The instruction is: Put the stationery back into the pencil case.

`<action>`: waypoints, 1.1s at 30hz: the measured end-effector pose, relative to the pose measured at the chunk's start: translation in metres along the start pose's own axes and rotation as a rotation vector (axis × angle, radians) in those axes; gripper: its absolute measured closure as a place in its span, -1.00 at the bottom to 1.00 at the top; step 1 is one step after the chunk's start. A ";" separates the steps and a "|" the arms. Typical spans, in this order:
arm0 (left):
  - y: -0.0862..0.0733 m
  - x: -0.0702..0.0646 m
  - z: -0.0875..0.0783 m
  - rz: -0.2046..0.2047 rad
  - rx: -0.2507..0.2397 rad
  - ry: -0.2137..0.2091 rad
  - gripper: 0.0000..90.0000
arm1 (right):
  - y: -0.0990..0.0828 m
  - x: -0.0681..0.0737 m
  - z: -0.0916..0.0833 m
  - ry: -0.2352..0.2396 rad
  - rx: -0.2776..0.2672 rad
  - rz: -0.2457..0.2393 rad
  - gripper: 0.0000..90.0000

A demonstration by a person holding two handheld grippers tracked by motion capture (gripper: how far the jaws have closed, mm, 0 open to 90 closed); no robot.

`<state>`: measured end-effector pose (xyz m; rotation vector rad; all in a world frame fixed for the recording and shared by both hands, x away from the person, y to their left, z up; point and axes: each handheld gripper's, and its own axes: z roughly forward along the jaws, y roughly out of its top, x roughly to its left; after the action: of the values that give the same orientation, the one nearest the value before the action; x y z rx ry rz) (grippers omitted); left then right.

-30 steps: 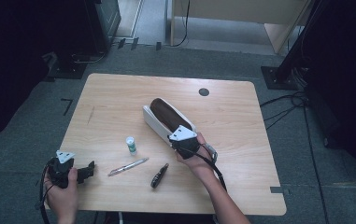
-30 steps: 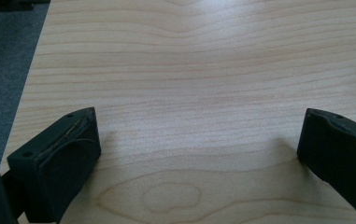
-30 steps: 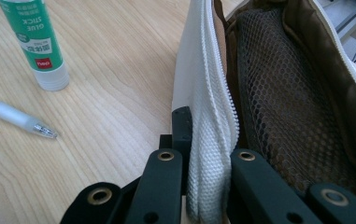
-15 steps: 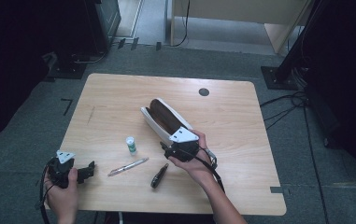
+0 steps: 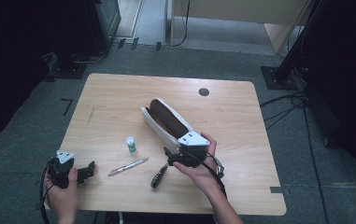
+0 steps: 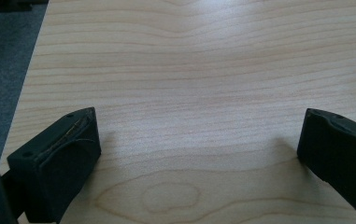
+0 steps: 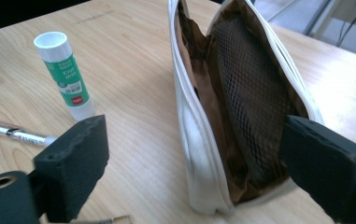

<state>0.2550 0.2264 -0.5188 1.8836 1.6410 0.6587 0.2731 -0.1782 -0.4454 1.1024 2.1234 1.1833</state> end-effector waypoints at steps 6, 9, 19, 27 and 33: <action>0.000 0.000 0.000 0.000 0.000 0.000 -1.00 | -0.005 0.005 -0.009 -0.015 0.012 0.061 -1.00; 0.000 0.000 0.000 0.000 0.000 0.000 -1.00 | -0.009 0.007 -0.016 -0.018 0.002 0.109 -1.00; 0.000 0.000 0.000 0.000 0.000 0.000 -1.00 | -0.030 0.020 -0.029 -0.010 0.005 0.225 -1.00; 0.000 0.000 0.000 0.000 0.000 0.000 -1.00 | -0.049 0.049 -0.020 0.036 0.038 0.277 -1.00; 0.000 0.000 0.000 -0.001 0.000 0.000 -1.00 | -0.059 0.074 -0.008 0.050 0.066 0.294 -1.00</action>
<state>0.2551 0.2263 -0.5188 1.8829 1.6413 0.6587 0.2009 -0.1393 -0.4925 1.4682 2.1011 1.2883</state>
